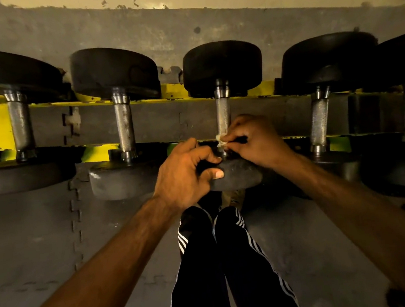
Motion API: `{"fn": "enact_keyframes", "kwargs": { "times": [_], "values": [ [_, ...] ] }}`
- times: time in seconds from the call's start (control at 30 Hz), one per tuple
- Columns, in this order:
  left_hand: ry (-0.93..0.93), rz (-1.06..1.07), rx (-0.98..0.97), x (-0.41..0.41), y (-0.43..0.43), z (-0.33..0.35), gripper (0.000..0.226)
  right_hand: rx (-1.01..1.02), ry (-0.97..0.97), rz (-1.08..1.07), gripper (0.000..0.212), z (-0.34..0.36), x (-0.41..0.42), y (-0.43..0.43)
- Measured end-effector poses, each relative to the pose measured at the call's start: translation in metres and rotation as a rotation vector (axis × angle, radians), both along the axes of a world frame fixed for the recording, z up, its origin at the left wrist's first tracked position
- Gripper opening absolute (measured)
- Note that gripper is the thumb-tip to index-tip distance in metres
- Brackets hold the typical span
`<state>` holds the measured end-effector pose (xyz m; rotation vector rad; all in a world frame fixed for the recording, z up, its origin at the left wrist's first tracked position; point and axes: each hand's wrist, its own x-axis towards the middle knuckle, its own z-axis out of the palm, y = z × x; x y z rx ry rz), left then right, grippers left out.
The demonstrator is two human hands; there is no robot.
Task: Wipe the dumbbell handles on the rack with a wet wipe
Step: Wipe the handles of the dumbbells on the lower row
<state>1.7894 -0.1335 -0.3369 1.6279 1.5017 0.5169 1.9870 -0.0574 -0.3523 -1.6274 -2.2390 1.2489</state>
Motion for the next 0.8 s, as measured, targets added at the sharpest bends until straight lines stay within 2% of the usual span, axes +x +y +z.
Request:
{"fn": "enact_keyframes", "kwargs": {
  "times": [0.07,0.2,0.27,0.33,0.4,0.43,0.5,0.57,0.67,0.73,0.8],
  "values": [
    [0.008,0.005,0.007,0.001,-0.001,0.0,0.036,0.025,-0.094,0.174,0.021,0.002,0.005,0.009],
    [0.002,0.011,0.013,0.0,-0.003,-0.002,0.036,0.298,-0.176,-0.025,0.026,-0.003,-0.003,0.036],
    [0.005,0.015,0.011,0.0,-0.003,-0.002,0.036,0.293,-0.166,-0.023,0.024,-0.005,-0.006,0.036],
    [0.003,0.026,0.013,0.0,-0.004,-0.002,0.035,0.242,-0.103,0.215,0.018,-0.003,-0.005,0.026],
    [0.007,0.035,0.025,0.001,-0.004,-0.002,0.033,0.18,-0.122,0.463,0.016,0.002,-0.004,0.019],
    [0.01,0.04,0.024,0.002,-0.004,-0.002,0.032,0.182,-0.147,0.491,0.018,0.001,-0.006,0.021],
    [0.012,0.052,0.024,0.003,-0.005,-0.002,0.028,0.226,-0.224,0.348,0.017,0.004,-0.018,0.031],
    [0.019,0.063,0.032,0.004,-0.007,-0.001,0.025,0.247,-0.392,0.257,0.014,0.006,-0.038,0.041],
    [0.006,0.063,0.035,0.002,-0.007,-0.002,0.028,0.216,-0.625,0.51,0.019,0.014,-0.067,0.048],
    [-0.005,0.052,0.036,0.001,-0.005,-0.002,0.03,0.206,-0.666,0.733,0.017,0.023,-0.075,0.049],
    [-0.02,0.051,0.027,0.001,-0.005,-0.002,0.03,0.207,-0.659,0.851,0.008,0.03,-0.074,0.053]
  ]
}}
